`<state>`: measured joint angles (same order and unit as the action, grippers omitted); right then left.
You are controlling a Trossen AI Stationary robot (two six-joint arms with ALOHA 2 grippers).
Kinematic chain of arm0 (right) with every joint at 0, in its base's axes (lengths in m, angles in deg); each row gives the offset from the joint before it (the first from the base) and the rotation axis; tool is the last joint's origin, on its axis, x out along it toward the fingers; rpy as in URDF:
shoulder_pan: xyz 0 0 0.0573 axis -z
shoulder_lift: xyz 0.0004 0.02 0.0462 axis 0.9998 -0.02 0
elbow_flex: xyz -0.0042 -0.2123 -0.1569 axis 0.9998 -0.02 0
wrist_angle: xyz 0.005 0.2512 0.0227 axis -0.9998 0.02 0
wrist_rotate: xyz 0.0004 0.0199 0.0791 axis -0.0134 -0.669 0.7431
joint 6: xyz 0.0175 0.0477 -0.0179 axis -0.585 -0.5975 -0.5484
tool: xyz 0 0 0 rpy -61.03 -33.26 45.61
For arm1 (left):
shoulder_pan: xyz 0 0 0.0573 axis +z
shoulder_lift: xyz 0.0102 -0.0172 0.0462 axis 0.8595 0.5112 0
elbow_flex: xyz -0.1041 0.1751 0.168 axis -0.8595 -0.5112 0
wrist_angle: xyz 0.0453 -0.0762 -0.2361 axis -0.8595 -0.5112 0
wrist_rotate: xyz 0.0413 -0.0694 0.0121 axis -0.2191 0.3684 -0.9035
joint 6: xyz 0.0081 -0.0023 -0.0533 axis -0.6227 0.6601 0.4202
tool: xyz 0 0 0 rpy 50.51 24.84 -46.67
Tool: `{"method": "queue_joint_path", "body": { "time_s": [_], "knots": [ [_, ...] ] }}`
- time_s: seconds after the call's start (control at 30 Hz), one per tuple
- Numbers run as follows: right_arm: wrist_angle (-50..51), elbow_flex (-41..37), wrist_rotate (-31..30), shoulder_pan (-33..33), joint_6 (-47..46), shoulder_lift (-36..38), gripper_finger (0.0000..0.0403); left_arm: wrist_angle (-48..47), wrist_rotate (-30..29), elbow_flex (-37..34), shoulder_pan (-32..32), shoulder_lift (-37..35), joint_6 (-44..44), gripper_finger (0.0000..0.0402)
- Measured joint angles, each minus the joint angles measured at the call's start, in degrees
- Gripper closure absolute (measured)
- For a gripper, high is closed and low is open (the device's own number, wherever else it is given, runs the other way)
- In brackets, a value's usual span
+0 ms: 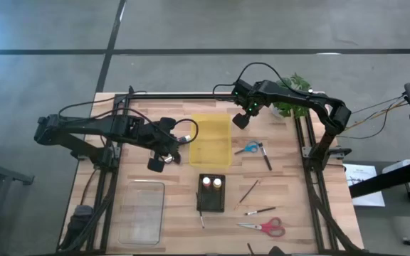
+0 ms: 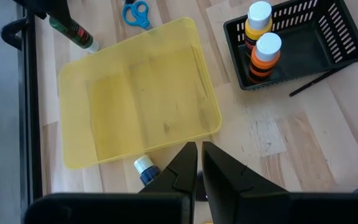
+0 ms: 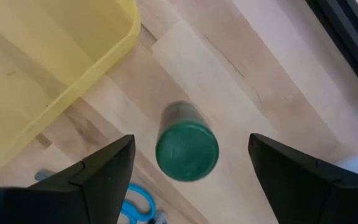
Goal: Pick & Place Paint Supplies
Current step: Put the green paint bottle into the black bin
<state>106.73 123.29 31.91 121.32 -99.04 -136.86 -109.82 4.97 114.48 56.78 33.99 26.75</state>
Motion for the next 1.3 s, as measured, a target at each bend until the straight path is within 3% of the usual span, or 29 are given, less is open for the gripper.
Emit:
{"method": "queue_joint_path", "body": {
  "time_s": [0.3, 0.9, 1.3],
  "knots": [
    [-2.3, -2.3, -0.1, 0.2, 0.4, 0.0, 0.01, 0.0, 0.0, 0.0, 0.0, 0.0, 0.0, 0.0368],
    [-3.6, -3.0, 0.0, 0.4, 2.0, 0.0, 0.0274, -0.2, 0.0, 0.0, 0.0, 0.0, -0.1, 0.0368],
    [-3.2, -3.0, -1.3, 0.4, 3.0, 0.3, 0.0284, -0.2, 0.0, 0.0, 0.0, 0.0, 0.4, 0.0368]
  ]
}}
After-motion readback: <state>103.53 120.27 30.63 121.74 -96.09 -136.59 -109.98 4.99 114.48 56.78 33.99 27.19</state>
